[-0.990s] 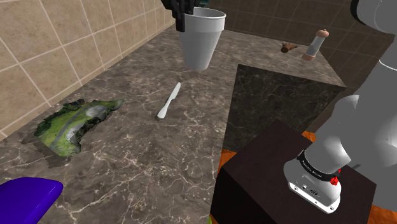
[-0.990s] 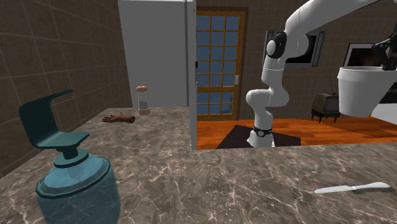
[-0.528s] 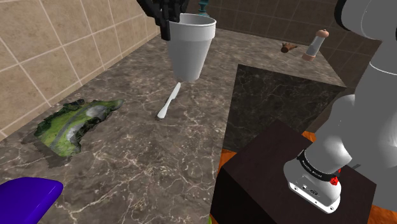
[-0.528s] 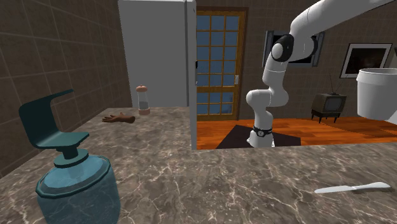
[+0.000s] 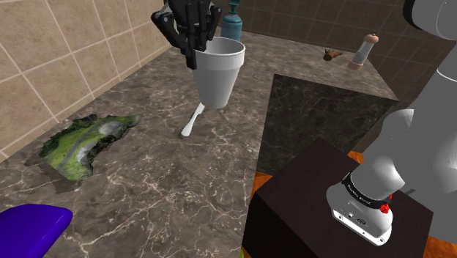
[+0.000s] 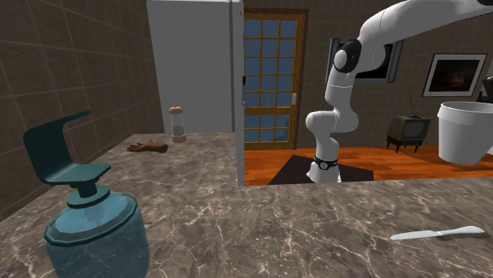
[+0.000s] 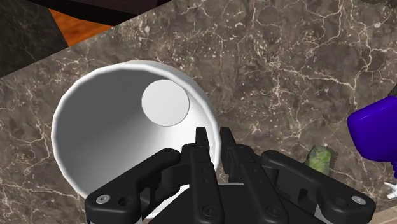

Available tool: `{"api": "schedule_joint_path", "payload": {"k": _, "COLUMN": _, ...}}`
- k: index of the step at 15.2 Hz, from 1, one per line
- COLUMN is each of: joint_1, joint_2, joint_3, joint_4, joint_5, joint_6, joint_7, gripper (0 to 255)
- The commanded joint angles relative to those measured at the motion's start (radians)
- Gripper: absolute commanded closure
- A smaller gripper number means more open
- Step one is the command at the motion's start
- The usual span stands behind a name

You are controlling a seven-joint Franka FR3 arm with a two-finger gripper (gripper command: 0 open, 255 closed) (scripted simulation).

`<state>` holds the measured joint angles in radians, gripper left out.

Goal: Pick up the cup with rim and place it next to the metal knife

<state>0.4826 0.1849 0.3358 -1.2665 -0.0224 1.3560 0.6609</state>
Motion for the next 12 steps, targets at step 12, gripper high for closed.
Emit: {"api": "schedule_joint_path", "payload": {"k": 12, "joint_1": -0.017, "joint_2": -0.063, "joint_3": -0.007, "joint_4": -0.26, "joint_5": 0.02, "joint_6": 0.201, "joint_7": -0.018, "gripper": 255}}
